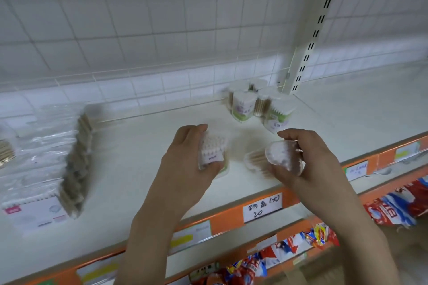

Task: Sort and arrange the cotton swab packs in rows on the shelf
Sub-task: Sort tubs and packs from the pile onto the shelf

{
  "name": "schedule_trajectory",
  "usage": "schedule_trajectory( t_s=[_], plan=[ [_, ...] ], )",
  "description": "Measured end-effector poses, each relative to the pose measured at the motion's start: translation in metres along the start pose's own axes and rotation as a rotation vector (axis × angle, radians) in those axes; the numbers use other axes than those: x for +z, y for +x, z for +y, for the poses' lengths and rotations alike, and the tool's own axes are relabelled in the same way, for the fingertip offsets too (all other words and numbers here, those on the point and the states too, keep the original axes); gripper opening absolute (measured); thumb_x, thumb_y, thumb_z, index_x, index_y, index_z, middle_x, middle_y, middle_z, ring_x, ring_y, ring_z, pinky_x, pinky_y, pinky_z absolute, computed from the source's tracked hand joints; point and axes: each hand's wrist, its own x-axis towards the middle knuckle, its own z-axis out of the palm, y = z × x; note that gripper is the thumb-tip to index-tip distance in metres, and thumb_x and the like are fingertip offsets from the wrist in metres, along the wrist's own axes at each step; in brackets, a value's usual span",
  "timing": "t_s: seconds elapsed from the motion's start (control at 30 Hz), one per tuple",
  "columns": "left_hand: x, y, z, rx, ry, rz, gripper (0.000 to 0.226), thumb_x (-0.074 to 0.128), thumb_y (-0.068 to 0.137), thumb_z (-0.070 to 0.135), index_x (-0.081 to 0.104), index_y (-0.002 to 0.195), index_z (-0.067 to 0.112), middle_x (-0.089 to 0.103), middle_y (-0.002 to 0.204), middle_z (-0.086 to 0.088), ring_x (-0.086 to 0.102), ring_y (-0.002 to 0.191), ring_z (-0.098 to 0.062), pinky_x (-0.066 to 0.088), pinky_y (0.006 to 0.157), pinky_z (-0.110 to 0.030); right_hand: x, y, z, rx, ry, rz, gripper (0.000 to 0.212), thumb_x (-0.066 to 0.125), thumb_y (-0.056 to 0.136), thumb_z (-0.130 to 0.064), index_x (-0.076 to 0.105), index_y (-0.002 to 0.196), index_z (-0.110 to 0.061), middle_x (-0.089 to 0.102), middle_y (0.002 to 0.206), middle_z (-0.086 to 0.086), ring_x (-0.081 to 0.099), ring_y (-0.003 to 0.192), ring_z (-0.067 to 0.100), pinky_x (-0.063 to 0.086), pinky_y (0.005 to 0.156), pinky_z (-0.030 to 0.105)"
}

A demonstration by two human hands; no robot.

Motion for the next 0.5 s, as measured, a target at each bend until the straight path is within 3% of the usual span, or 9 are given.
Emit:
schedule_trajectory(
  t_s=[0.17,0.33,0.5],
  plan=[
    [0.047,0.031,0.019,-0.009,0.046,0.021,0.065,0.074,0.074,0.018,0.046,0.132,0.014,0.042,0.129,0.001,0.048,0.11,-0.015,0.031,0.083,-0.011,-0.022,0.028,0.047,0.034,-0.021,-0.035,0.055,0.076,0.073,-0.015,0.048,0.12,-0.021,0.045,0.112,-0.008,0.045,0.095,0.003,0.037,0.074,0.006],
    [0.091,0.06,0.042,0.008,0.062,0.06,0.064,0.073,0.076,0.022,0.045,0.134,0.017,0.04,0.13,0.005,0.049,0.11,-0.013,0.036,0.084,-0.018,-0.042,0.055,0.085,-0.002,-0.007,-0.115,0.056,0.077,0.072,-0.014,0.046,0.117,-0.022,0.046,0.11,-0.007,0.05,0.095,0.011,0.039,0.069,0.015],
    [0.121,0.084,0.049,-0.03,0.078,0.108,0.068,0.074,0.075,0.02,0.043,0.136,0.017,0.041,0.134,0.002,0.047,0.114,-0.014,0.031,0.089,-0.013,-0.049,0.073,0.111,-0.053,0.027,-0.179,0.055,0.076,0.074,-0.016,0.045,0.118,-0.027,0.047,0.111,-0.014,0.044,0.092,0.001,0.037,0.072,0.004]
  ],
)
